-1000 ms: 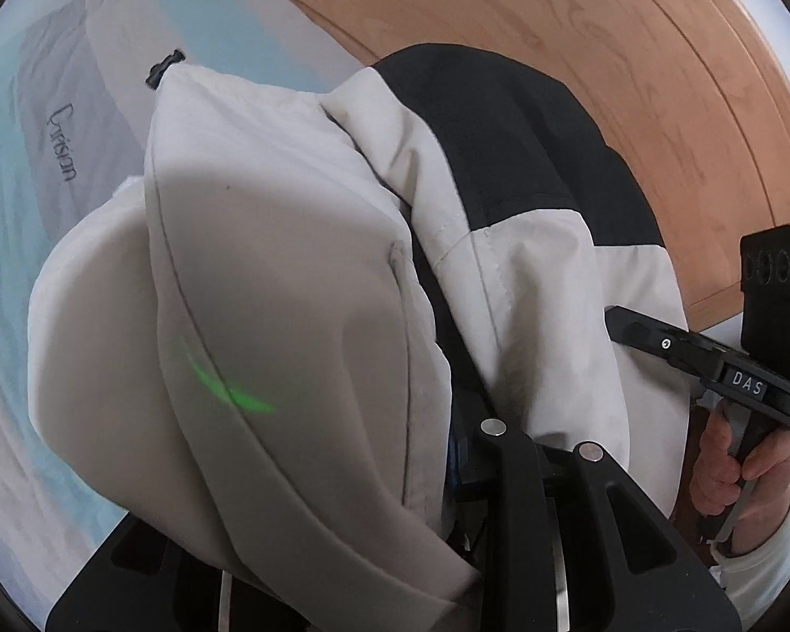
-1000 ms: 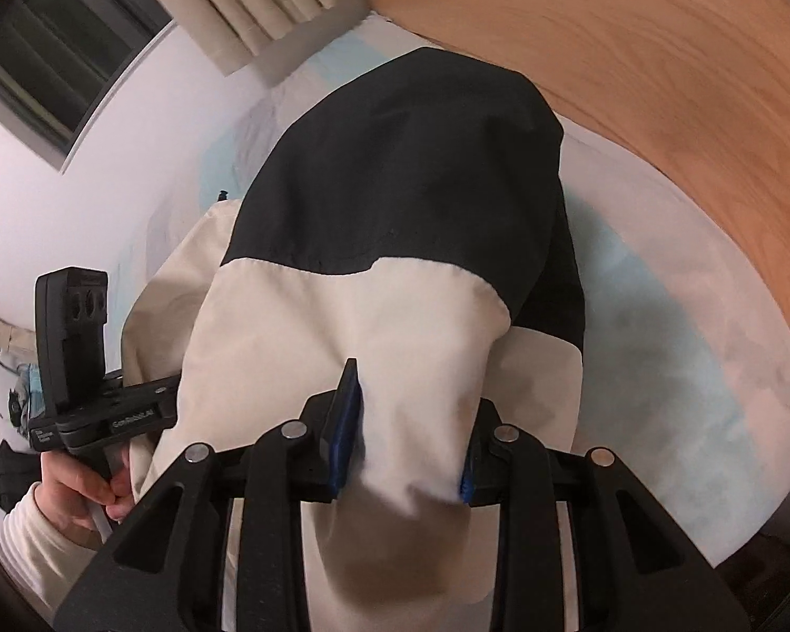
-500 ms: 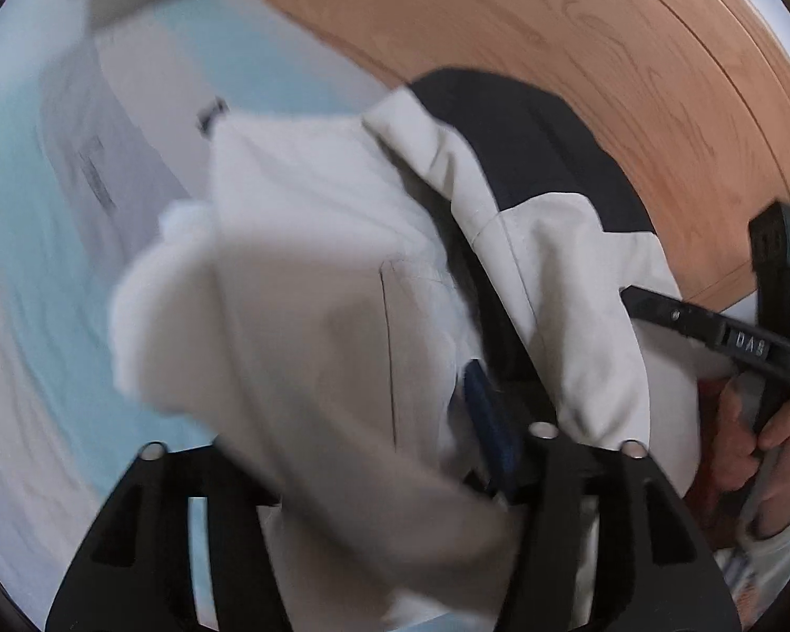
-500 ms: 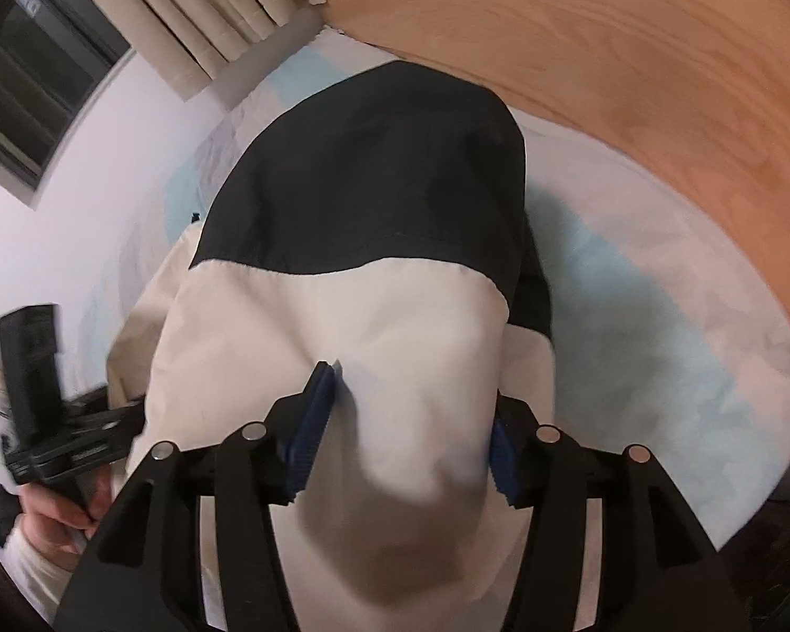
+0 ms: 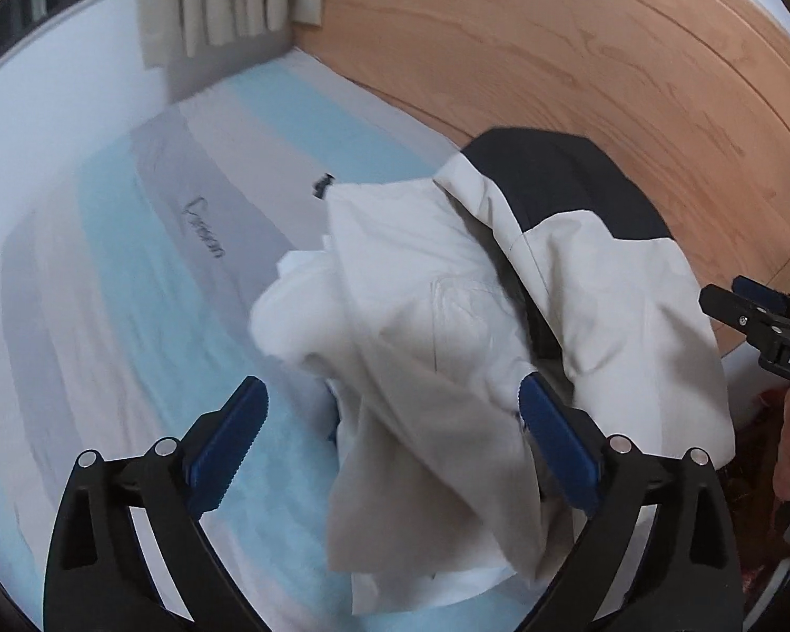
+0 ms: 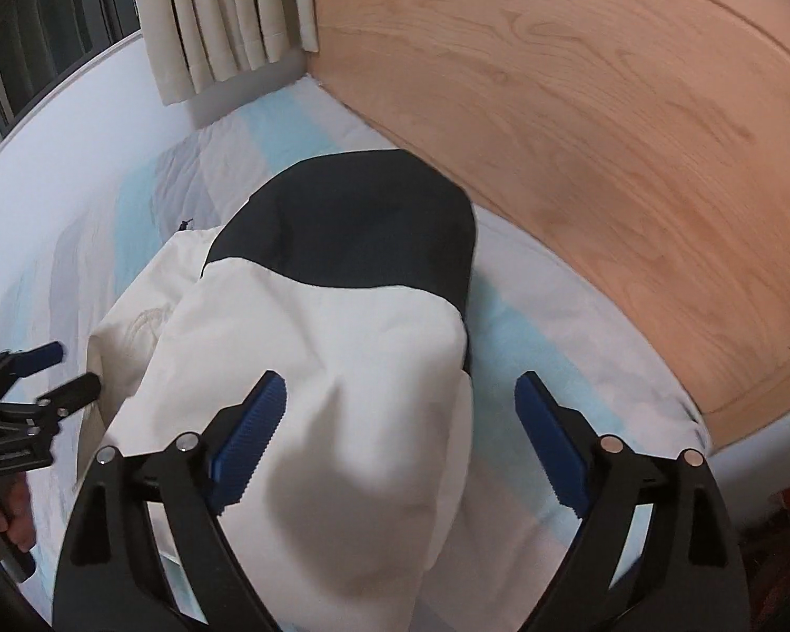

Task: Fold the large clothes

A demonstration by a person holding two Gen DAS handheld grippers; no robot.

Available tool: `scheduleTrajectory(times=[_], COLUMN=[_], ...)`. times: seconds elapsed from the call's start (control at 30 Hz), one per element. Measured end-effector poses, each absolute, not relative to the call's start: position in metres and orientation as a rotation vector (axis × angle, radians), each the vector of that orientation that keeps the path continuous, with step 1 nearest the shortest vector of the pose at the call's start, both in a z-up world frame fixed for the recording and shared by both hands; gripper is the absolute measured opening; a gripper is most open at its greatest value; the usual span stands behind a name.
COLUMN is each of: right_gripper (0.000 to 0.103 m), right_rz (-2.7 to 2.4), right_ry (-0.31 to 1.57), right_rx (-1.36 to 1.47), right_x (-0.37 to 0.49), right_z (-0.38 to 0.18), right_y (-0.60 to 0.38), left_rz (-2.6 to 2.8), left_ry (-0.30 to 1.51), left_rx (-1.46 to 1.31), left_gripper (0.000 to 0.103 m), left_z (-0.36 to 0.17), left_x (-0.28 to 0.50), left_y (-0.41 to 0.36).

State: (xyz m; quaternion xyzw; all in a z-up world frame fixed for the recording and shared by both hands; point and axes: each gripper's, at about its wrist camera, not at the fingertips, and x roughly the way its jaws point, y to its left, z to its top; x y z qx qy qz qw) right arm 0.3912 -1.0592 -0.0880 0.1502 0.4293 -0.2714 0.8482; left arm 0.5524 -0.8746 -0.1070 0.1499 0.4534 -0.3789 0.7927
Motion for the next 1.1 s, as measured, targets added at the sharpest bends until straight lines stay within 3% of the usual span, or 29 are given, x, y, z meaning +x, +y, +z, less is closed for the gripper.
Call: scheduleTrajectory(times=[0.13,0.37,0.8,1.1], right_gripper=[0.085,0.095,0.095,0.096], right_rz=[-0.625,-0.704,-0.764,-0.759], right_ry=[0.833,0.709,0.631,0.642], right_rx=[0.275,0.220,0.243,0.277], right_x=[0.373,0.305,0.127,0.036], right_z=[-0.068,-0.032,0.017,0.020], right_y=[-1.036,-0.948,-0.705,-0.623], left_rz=[-0.795,-0.840,-0.894,-0.842], left_ry=[0.892,0.780,0.649,0.607], left_rx=[0.339,0.328,0.325,0.326], left_gripper=[0.096,0.097,0.097,0.097], left_z=[-0.090,-0.048,0.009,0.019], left_x=[0.530,0.464,0.266,0.173], left_y=[-0.847,-0.769,-0.532,-0.450])
